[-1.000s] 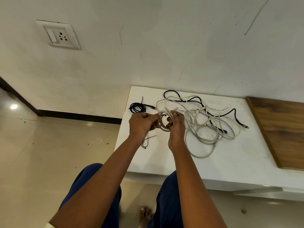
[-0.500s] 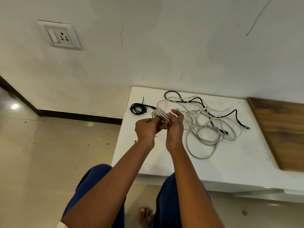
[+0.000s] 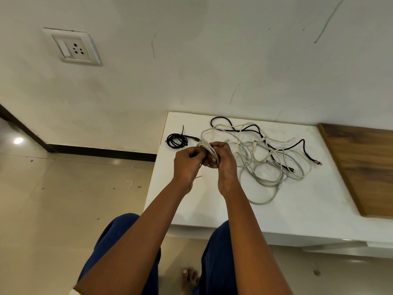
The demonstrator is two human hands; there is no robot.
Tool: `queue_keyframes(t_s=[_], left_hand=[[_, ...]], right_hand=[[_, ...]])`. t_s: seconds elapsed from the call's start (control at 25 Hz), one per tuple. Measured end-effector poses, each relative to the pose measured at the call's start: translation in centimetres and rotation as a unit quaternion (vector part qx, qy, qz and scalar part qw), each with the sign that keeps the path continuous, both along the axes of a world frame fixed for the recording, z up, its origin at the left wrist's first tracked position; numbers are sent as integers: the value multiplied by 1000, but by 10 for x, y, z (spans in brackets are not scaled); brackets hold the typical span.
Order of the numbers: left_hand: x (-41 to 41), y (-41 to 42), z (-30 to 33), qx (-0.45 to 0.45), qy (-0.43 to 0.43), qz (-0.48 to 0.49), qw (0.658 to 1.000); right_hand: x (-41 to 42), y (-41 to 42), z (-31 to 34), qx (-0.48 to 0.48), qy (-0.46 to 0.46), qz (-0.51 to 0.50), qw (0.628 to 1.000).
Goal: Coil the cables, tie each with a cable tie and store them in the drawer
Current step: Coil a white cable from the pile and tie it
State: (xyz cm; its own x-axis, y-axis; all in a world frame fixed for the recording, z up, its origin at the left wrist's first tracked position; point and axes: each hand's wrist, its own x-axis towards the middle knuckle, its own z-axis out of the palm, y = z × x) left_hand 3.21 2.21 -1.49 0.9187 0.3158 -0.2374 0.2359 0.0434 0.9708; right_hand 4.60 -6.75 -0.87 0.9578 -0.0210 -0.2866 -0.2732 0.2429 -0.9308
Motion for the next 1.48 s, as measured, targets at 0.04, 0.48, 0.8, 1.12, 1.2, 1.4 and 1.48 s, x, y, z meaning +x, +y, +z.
queue_keyframes(t_s=[0.04, 0.48, 0.8, 1.12, 1.2, 1.4, 1.48], left_hand=[[0, 1, 0, 11, -9, -6, 1000], [1, 0, 2, 52, -25, -70, 996], [-3, 10, 8, -3, -55, -70, 996], [-4, 8, 12, -33, -105, -57, 992], [-3, 6, 11, 37, -130, -37, 990], [1, 0, 10, 187, -185, 11, 965], [1, 0, 11, 180, -192, 22, 965]], right_hand=[[0, -1, 0, -3, -3, 7, 1000], [2, -3, 1, 32, 4, -49, 998], [5, -3, -4, 30, -11, -98, 995], [6, -2, -5, -3, -20, -74, 997], [6, -1, -6, -15, -24, -62, 998], [5, 3, -7, -36, -16, -53, 998], [6, 3, -7, -46, -5, -54, 997]])
